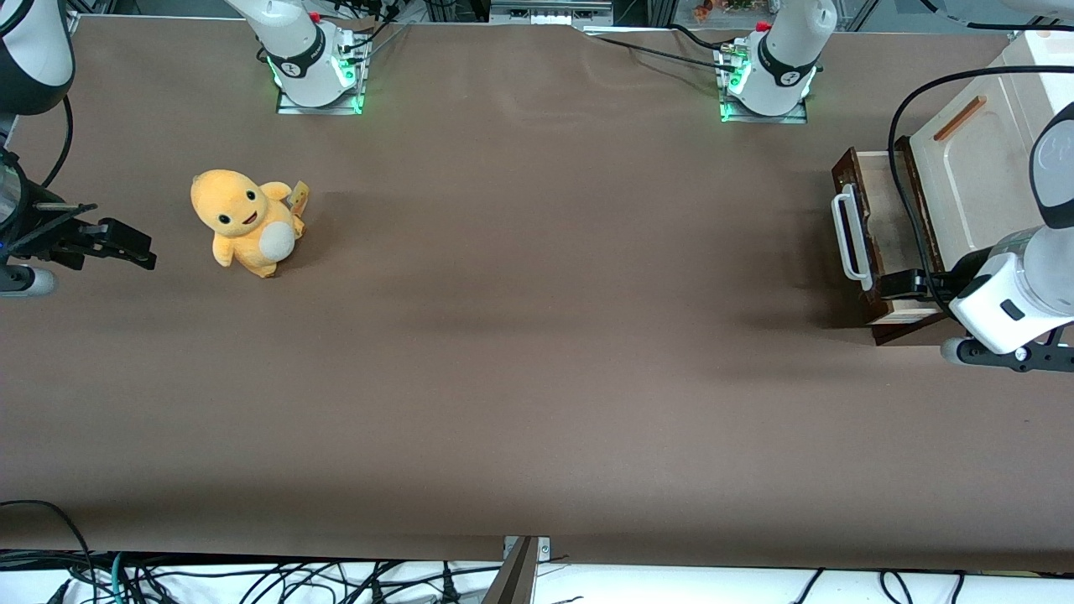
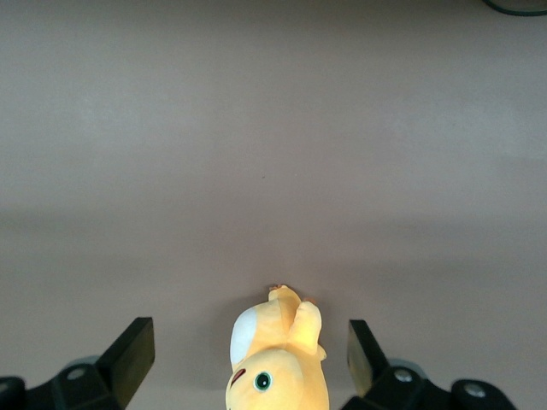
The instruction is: Open lower drawer with left arm only
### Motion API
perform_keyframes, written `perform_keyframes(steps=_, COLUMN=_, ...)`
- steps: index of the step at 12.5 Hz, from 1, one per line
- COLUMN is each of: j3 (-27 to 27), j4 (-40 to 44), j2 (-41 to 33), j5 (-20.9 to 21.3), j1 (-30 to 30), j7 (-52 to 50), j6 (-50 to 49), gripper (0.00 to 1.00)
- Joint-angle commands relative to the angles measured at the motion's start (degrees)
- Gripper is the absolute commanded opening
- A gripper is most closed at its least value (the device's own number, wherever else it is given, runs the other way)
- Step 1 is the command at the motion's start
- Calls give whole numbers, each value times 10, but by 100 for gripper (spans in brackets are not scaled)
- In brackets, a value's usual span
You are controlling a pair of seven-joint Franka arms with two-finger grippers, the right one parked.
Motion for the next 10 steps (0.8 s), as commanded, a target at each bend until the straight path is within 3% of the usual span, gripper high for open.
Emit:
perform_keyframes(steps=1, j3=5, j4=-35, j2=-21, j5=-18, j1=-4, j7=15, j6=39, gripper=100)
perform_keyframes(steps=10, j3=5, j4=-63, j2=-27, j5=-18, j1=-1, j7=16, j6=92, gripper=100)
